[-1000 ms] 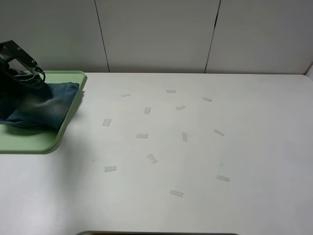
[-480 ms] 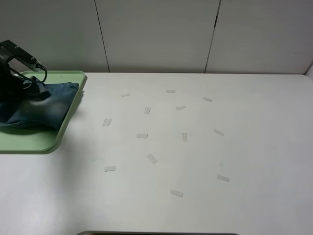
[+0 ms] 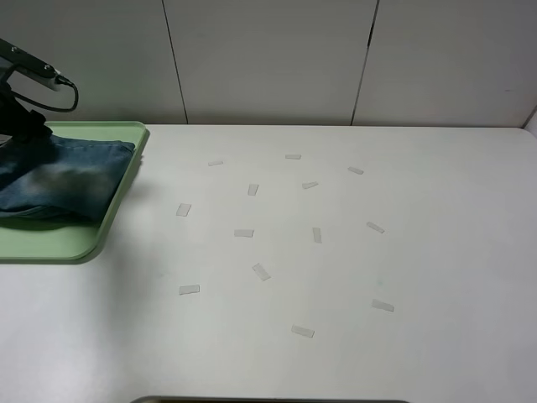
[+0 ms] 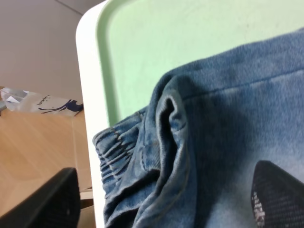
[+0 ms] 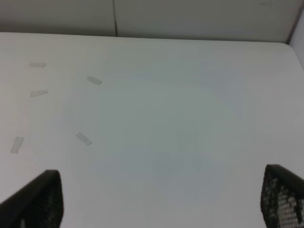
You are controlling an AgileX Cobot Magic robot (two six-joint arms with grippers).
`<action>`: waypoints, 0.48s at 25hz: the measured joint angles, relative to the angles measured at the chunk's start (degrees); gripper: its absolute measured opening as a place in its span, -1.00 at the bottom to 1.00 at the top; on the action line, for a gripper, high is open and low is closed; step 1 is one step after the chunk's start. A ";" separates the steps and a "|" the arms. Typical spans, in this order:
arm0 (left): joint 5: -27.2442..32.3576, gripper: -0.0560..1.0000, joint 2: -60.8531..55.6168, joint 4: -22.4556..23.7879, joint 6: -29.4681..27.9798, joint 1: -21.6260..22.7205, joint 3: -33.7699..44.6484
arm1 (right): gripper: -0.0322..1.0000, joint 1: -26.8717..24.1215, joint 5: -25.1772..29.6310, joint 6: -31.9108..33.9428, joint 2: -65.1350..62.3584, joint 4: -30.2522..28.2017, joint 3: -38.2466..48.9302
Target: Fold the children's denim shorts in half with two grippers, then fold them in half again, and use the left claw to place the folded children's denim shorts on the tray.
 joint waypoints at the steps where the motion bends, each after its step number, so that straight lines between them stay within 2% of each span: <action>1: 0.00 0.49 0.00 0.00 -0.68 0.00 0.00 | 0.28 0.00 0.00 0.00 0.00 0.00 0.00; 5: -0.05 0.49 0.00 -1.46 -3.74 0.00 0.00 | 0.28 0.00 0.00 0.00 0.00 0.00 0.00; 12: -2.38 0.49 0.00 -2.96 -4.12 -1.58 1.45 | 0.28 0.00 0.00 0.00 0.00 0.00 0.00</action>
